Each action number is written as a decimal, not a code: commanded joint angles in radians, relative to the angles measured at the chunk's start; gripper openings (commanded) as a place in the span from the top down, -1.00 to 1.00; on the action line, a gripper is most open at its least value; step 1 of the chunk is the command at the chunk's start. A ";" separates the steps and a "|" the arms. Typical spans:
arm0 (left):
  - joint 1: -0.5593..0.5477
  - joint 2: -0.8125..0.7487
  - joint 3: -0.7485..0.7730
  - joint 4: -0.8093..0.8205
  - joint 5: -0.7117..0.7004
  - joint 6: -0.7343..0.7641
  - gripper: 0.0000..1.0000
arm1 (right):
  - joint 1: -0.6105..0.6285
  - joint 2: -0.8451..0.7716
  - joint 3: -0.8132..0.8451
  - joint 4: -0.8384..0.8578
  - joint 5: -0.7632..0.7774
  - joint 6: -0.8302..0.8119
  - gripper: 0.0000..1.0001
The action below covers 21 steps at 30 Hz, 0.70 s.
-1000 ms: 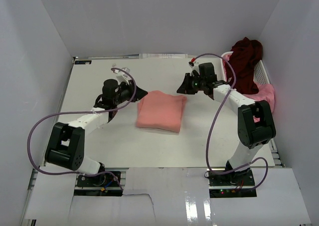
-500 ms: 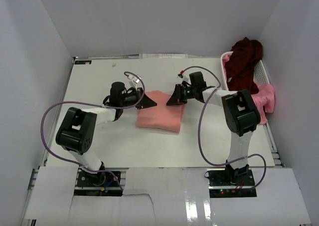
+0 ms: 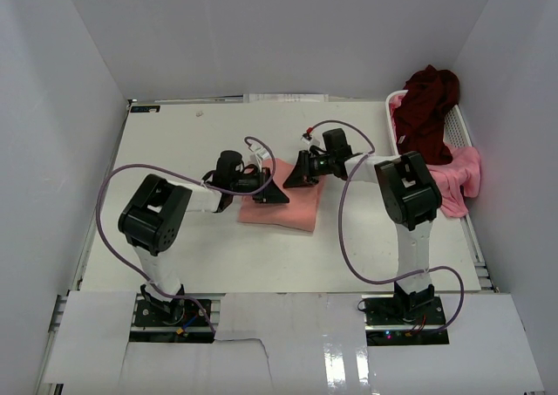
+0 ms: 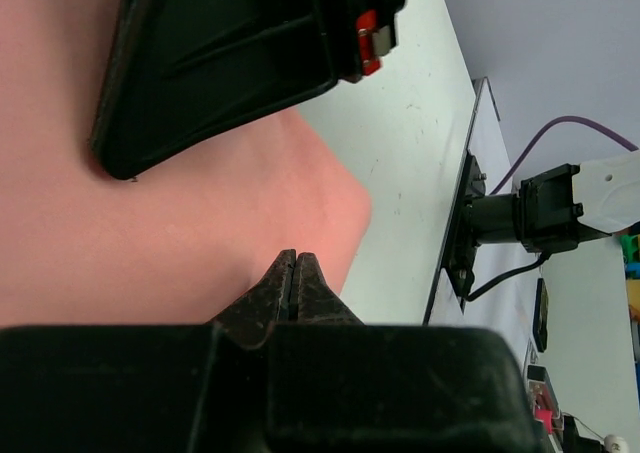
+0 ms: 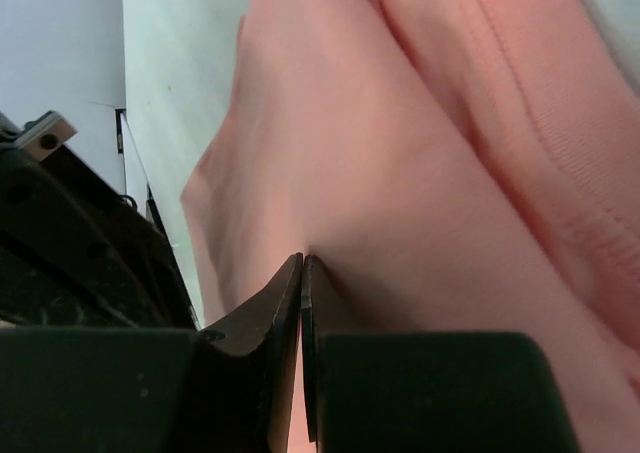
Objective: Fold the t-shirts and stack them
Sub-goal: Smooth out wrinkles on the folded tshirt
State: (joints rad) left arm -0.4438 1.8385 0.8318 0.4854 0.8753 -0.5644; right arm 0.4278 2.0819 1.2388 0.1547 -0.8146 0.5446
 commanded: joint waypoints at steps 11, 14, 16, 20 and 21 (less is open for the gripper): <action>-0.062 0.044 0.063 -0.059 0.025 0.086 1.00 | 0.005 0.132 0.090 0.006 -0.003 -0.018 0.85; -0.078 0.050 0.049 -0.059 0.033 0.093 1.00 | 0.005 0.142 0.096 0.003 0.003 -0.023 0.85; -0.085 0.053 0.040 -0.059 0.040 0.100 1.00 | 0.005 0.145 0.100 -0.003 0.006 -0.026 0.85; -0.093 0.071 0.020 -0.059 0.034 0.115 1.00 | 0.005 0.141 0.102 -0.004 0.008 -0.028 0.85; -0.093 0.086 0.009 -0.057 0.021 0.126 1.00 | 0.005 0.135 0.102 -0.004 0.008 -0.028 0.85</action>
State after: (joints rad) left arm -0.5297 1.8969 0.8646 0.4263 0.8806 -0.4812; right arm 0.4278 2.2021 1.3132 0.1577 -0.8417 0.5449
